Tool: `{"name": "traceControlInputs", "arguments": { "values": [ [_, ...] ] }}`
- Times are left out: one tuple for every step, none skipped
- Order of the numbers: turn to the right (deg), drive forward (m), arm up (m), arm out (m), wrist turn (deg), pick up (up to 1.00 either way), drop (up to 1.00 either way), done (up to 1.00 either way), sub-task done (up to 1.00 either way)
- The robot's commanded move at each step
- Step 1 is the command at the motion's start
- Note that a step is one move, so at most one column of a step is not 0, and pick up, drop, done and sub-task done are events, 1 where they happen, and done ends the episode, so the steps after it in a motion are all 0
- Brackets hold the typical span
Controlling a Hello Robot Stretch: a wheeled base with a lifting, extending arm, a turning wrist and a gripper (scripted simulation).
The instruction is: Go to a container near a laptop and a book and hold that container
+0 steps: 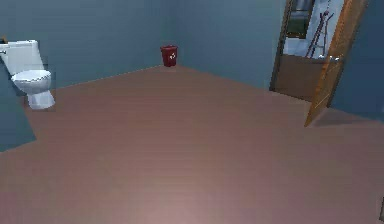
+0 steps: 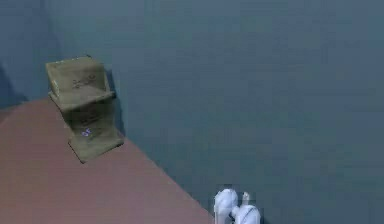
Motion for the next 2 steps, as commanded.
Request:
{"name": "traceControlInputs", "arguments": {
  "values": [
    [21.0,0.00,0.00,0.00,0.0,0.00,0.00,0.00,0.00],
    [0.0,1.00,0.00,0.00,0.0,0.00,0.00,0.00,0.00]
  ]
}}
